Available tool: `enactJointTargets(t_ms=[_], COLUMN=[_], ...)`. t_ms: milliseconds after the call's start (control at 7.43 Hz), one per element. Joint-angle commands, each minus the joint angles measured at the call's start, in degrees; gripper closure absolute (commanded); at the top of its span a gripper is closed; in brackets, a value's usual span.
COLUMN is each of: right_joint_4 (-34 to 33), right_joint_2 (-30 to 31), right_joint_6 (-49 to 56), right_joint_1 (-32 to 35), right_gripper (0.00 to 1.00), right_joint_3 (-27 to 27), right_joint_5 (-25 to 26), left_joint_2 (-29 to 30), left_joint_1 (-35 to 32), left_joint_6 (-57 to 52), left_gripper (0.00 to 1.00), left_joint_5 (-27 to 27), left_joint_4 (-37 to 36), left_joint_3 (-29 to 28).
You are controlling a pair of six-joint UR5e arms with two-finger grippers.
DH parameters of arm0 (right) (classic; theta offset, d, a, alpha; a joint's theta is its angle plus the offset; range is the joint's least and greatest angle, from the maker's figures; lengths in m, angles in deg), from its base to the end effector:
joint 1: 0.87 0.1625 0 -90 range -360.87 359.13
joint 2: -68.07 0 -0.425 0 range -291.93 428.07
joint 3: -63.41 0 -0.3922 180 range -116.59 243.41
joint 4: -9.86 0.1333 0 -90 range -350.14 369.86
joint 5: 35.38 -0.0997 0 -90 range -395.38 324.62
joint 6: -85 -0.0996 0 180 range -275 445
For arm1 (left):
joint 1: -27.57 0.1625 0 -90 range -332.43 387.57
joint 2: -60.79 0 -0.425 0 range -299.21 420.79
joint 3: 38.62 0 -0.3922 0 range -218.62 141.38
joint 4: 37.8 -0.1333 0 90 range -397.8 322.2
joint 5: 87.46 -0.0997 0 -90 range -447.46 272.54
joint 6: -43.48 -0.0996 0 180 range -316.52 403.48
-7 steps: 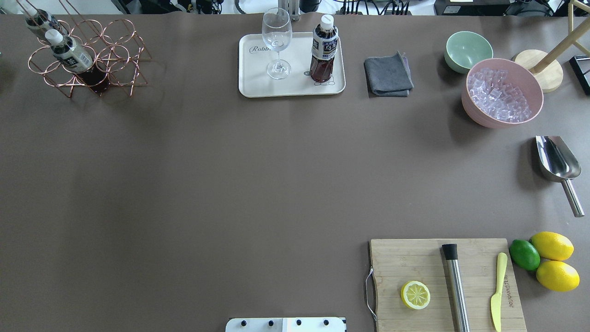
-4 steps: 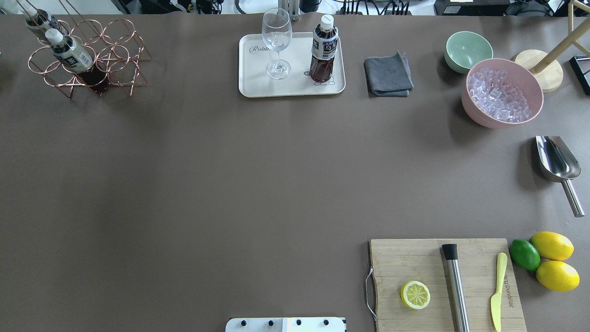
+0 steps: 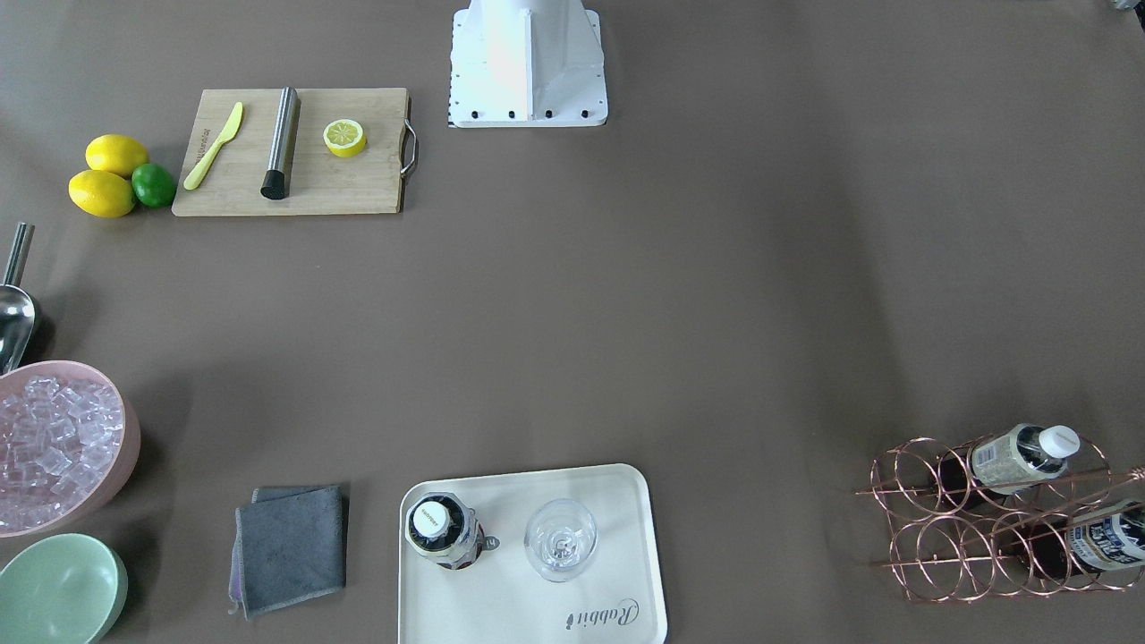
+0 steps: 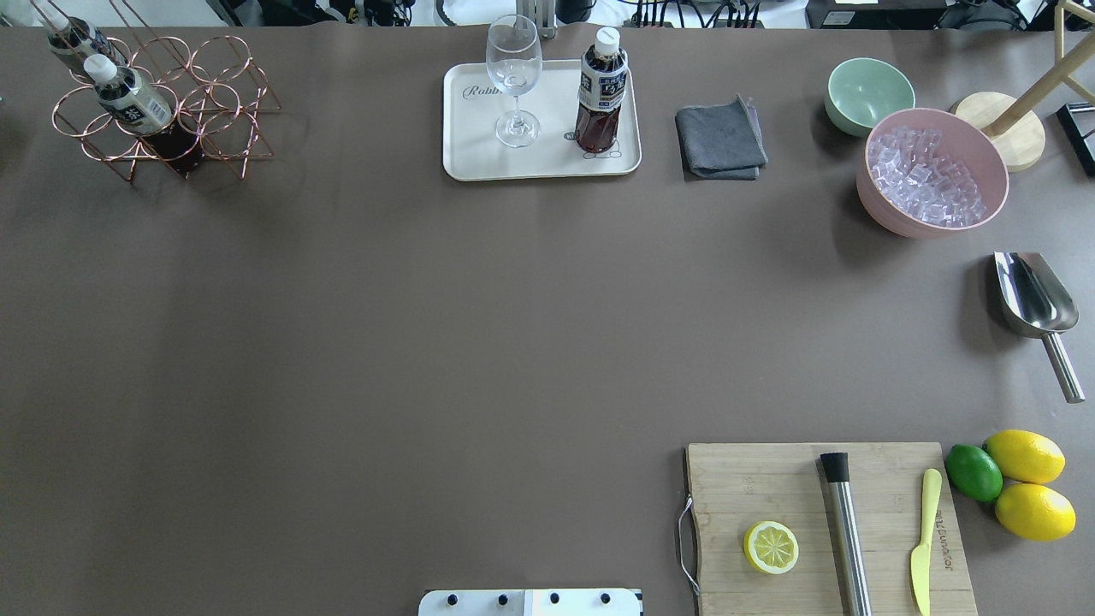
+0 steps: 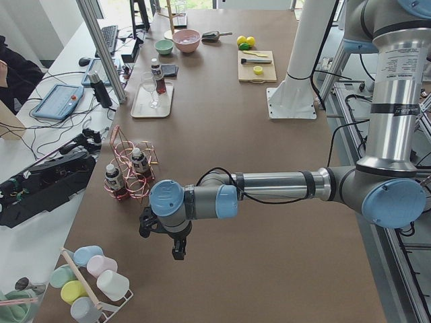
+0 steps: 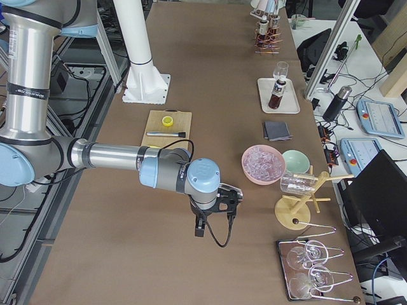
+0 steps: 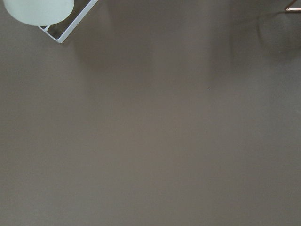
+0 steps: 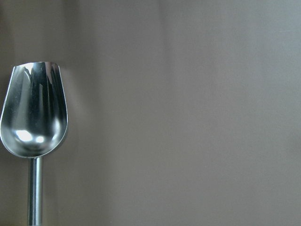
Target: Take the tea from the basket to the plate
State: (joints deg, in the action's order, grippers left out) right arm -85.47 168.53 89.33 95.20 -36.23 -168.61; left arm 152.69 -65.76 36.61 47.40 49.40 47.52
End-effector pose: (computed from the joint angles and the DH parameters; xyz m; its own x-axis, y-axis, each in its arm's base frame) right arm 0.1077 -0.3972 0.6689 0.7227 0.0749 0.6871 -0.0507 0.9972 -0.0554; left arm -0.0920 -0.4951 0.6793 0.7061 0.0201 -0.7078 -0.0268 0.9996 0.0017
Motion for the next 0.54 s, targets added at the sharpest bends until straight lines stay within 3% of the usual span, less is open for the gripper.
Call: enactJointTargets(t_ms=[0,135,404], right_joint_4=[-1.6,-5.1,-5.8], right_joint_2=[0.3,0.1,0.3], right_joint_6=[0.1,0.1,0.1], right_joint_1=[0.0,-0.1,-0.3], right_gripper=[0.00,0.00,0.00], right_joint_3=[-0.6,-2.3,-2.8], right_joint_5=[-0.1,-0.1,-0.1], left_joint_2=[0.3,0.3,0.3], left_joint_1=[0.4,0.6,1.5], left_joint_6=[-6.8,-6.8,-6.8], left_gripper=[0.02,0.02,0.02], left_joint_5=[-4.1,-3.9,-3.5], left_joint_4=[-6.0,-6.0,-5.9], left_joint_3=[1.6,1.7,2.7])
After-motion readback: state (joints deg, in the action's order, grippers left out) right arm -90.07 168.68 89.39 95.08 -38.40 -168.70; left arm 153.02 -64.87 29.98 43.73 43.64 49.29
